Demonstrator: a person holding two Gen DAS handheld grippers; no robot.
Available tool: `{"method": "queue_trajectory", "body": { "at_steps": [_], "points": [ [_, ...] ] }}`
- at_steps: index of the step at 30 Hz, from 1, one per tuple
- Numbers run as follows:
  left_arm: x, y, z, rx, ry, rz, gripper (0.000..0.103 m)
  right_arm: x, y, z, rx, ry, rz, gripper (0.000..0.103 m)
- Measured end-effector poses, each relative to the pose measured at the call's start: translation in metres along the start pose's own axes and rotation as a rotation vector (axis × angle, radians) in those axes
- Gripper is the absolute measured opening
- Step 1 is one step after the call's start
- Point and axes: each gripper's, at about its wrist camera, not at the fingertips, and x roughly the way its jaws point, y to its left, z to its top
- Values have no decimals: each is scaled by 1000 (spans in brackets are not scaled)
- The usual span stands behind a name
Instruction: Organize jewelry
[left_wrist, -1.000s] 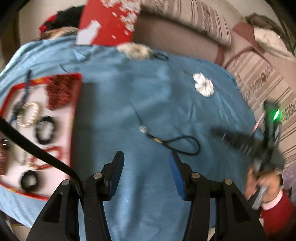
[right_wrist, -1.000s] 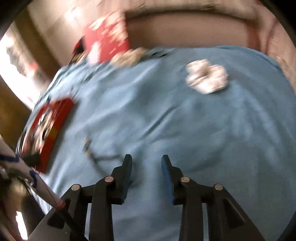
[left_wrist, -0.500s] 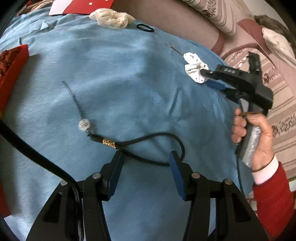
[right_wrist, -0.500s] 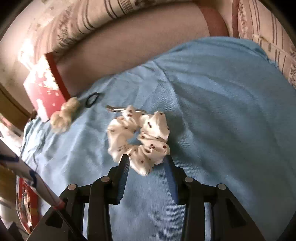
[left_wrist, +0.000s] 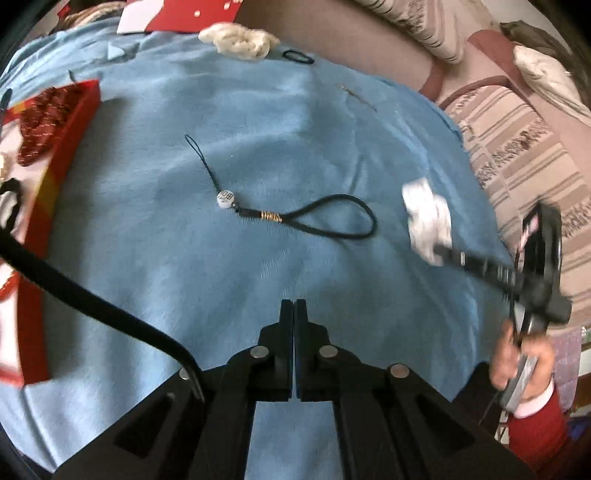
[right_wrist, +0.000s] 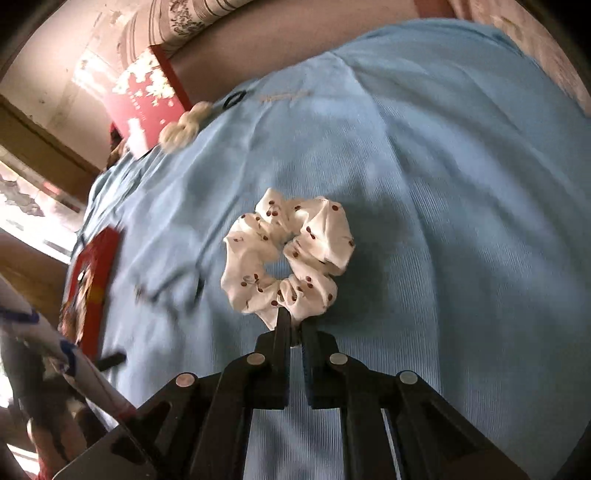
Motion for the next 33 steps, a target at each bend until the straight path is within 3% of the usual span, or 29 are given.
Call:
{"method": "queue_trajectory", "body": {
  "at_steps": [1, 2, 3, 5, 6, 8, 10, 12, 16, 19, 21, 23, 24, 30, 33],
  "points": [
    [-3, -1, -1, 11, -7, 1, 0, -5, -1, -9, 3, -13, -3, 9],
    [-7, -3, -3, 29, -14, 14, 1, -14, -3, -21, 5, -38, -15, 17],
    [-8, -6, -3, 43, -18, 30, 1, -23, -6, -33, 5, -74, -39, 31],
    [-6, -9, 1, 72, -3, 66, 5, -34, -12, -47, 2, -145, -92, 45],
    [-4, -12, 7, 84, 1, 80, 9, -37, -16, -51, -3, -175, -117, 45],
    [-1, -20, 18, 103, -9, 123, 34, -44, -30, -60, -2, -214, -140, 45],
    [4, -32, 29, 127, -34, 161, 46, -53, -43, -65, 41, -247, -89, 45],
    [18, -48, 42, 171, -41, 198, 48, -59, -46, -64, 59, -280, -56, 45],
    [55, -65, 64, 228, -5, 248, 49, -52, -52, -62, 75, -266, 10, 45],
    [88, -73, 71, 253, 81, 262, 49, -51, -57, -59, 86, -272, 60, 46],
    [93, -84, 69, 299, 86, 301, 44, -47, -60, -56, 122, -273, 96, 46],
    [92, -88, 66, 304, 121, 257, 23, -44, -61, -55, 147, -276, 109, 46],
    [92, -88, 63, 281, 163, 196, 16, -43, -59, -55, 141, -278, 103, 47],
    [75, -90, 33, 253, 206, 84, 14, -37, -46, -56, 79, -284, 14, 48],
    [59, -88, 21, 256, 187, 60, 14, -35, -44, -57, 68, -291, -13, 48]
  ]
}}
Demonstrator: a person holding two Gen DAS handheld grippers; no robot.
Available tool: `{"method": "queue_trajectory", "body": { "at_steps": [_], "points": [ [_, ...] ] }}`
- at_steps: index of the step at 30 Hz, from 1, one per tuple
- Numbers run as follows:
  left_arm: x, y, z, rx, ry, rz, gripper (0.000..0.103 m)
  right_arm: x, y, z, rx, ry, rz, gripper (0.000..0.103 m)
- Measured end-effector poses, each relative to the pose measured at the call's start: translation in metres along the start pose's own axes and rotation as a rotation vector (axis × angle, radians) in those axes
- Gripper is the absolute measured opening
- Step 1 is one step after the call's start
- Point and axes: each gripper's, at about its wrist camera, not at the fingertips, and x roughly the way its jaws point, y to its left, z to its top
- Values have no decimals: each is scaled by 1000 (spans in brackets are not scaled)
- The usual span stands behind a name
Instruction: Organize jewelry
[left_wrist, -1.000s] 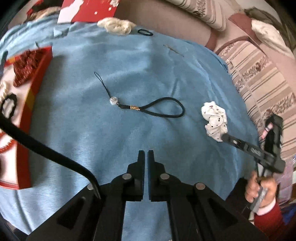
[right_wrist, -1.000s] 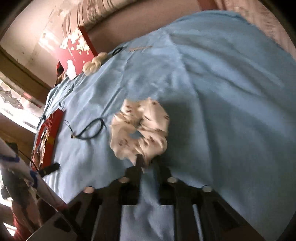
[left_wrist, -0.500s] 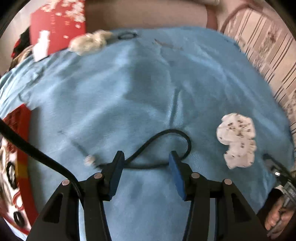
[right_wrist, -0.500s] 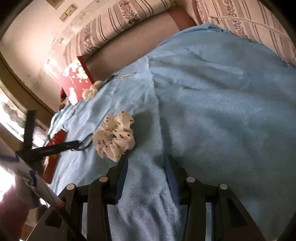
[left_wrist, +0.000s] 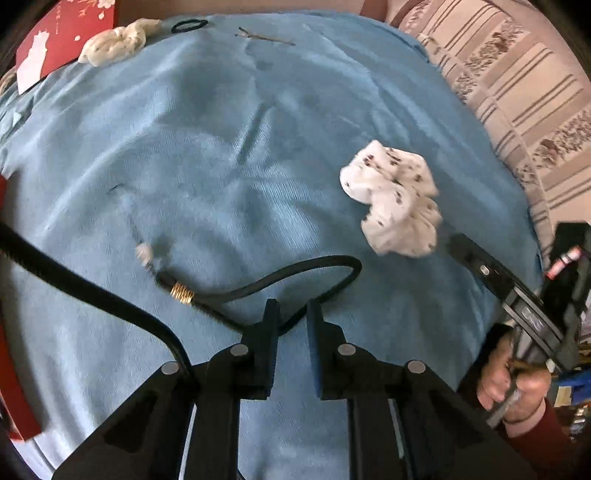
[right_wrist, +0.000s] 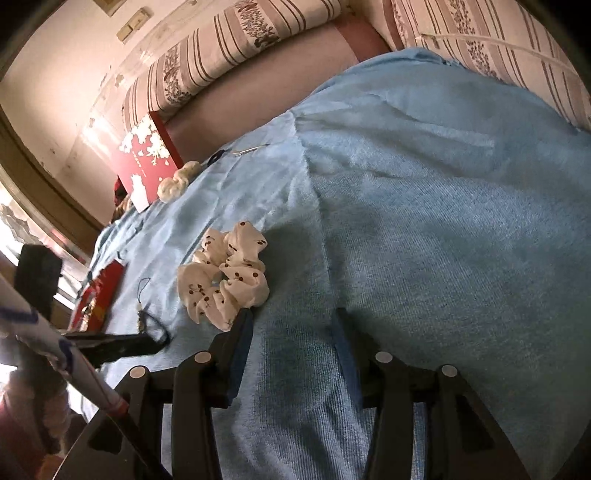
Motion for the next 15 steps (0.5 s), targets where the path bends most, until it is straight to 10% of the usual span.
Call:
{"method": "queue_trajectory", "body": {
  "at_steps": [15],
  "points": [
    [-59, 38, -43, -169, -214, 76, 42, -6, -5, -1, 48, -21, 19, 49]
  ]
}}
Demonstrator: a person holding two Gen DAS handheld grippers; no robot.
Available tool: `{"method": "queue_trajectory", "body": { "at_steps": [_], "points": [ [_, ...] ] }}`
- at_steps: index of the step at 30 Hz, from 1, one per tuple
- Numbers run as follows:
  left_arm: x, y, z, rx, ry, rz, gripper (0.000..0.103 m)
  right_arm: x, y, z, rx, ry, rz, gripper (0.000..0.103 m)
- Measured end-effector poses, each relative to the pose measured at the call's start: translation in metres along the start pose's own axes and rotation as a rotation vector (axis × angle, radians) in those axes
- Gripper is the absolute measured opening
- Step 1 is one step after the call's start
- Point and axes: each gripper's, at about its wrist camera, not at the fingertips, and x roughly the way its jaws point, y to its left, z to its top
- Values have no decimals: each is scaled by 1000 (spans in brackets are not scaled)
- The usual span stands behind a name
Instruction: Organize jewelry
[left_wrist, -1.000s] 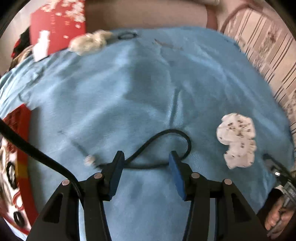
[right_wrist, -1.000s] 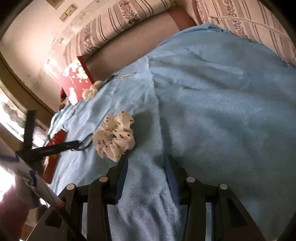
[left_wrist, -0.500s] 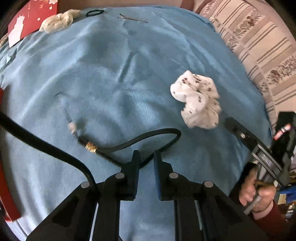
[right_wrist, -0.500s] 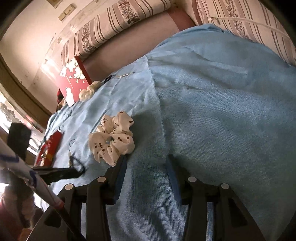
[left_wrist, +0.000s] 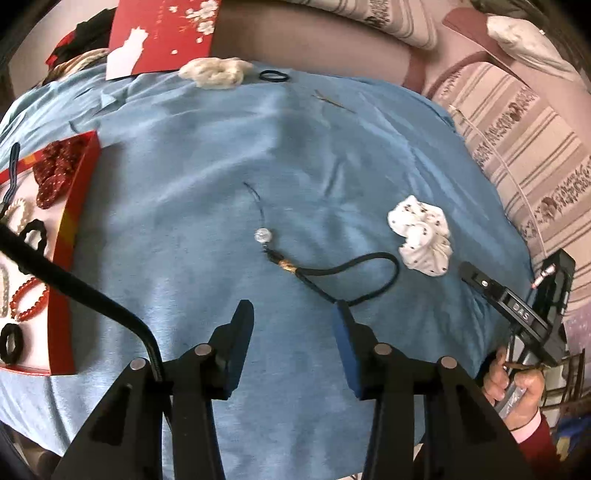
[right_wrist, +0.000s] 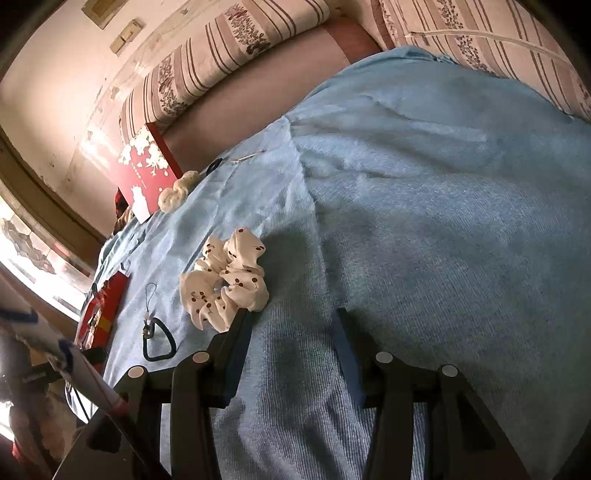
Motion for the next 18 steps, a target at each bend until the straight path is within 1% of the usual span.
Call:
{"method": "queue_trajectory", "body": {
  "at_steps": [4, 7, 10, 12, 15, 18],
  "points": [
    [9, -6, 9, 27, 6, 13, 42, -6, 6, -3, -34, -18, -34, 49],
    [23, -22, 15, 107, 6, 32, 43, -11, 12, -6, -67, -34, -57, 50],
    [42, -36, 20, 202, 37, 34, 43, -17, 17, -7, -100, -55, -73, 50],
    [53, -41, 23, 250, 55, 41, 42, -21, 21, -6, -109, -51, -53, 50],
    [63, -49, 26, 328, 71, 23, 42, -25, 32, 2, -140, -49, -11, 50],
    [73, -60, 27, 408, 96, 3, 42, -11, 45, 12, -172, 0, 44, 50]
  ]
}}
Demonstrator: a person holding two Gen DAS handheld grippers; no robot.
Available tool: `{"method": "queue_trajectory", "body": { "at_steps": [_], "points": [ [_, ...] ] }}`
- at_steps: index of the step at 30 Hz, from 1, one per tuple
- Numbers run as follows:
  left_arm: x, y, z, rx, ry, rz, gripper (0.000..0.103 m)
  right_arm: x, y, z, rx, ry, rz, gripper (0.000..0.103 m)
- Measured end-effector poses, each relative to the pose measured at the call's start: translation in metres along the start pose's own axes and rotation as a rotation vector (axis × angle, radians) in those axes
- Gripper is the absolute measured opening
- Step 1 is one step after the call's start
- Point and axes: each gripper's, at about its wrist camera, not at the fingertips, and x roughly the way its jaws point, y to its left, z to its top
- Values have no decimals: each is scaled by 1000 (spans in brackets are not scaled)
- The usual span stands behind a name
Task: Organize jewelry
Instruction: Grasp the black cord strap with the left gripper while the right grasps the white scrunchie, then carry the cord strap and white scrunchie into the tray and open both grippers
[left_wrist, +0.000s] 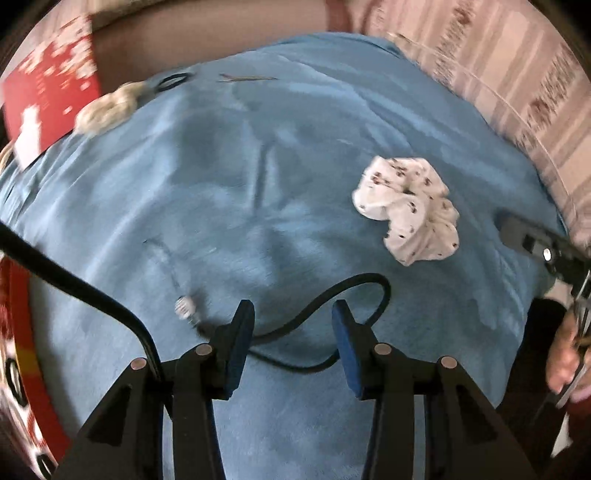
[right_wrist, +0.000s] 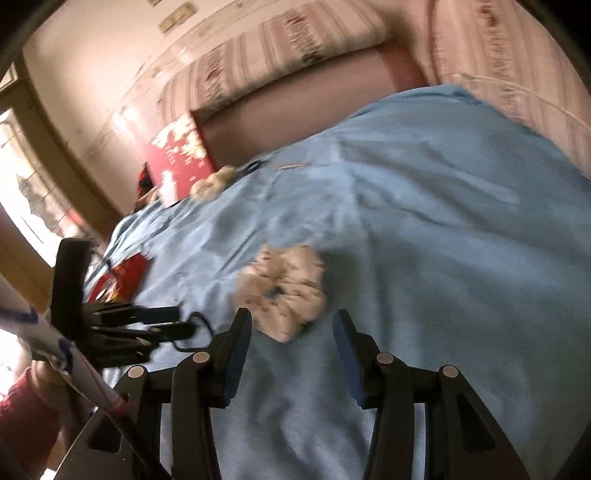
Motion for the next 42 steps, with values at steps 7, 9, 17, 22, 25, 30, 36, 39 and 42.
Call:
{"method": "queue_trajectory", "body": {
  "at_steps": [7, 9, 17, 22, 25, 30, 36, 39, 42],
  "points": [
    [16, -13, 8, 62, 23, 2, 31, 61, 13, 18, -81, 116, -47, 50],
    [15, -10, 8, 18, 26, -25, 4, 72, 11, 19, -92, 132, -99, 47],
    [-25, 13, -16, -180, -59, -92, 3, 73, 9, 29, -104, 157, -142, 10],
    [-77, 38, -46, -297, -143, -116, 3, 47, 30, 37, -134, 112, -112, 9],
    [-101, 58, -65, -364, -173, -120, 3, 36, 54, 41, -176, 89, -88, 9],
    [-142, 103, -99, -467, -233, -50, 3, 27, 109, 45, -272, 72, -27, 9],
    [-175, 177, -141, -610, -264, 55, 3, 33, 179, 51, -366, 82, 70, 9],
    [-186, 214, -153, -670, -282, 87, 3, 46, 219, 53, -411, 100, 121, 9],
    [-197, 249, -164, -723, -297, 103, 3, 65, 258, 52, -447, 125, 171, 9]
  ]
}}
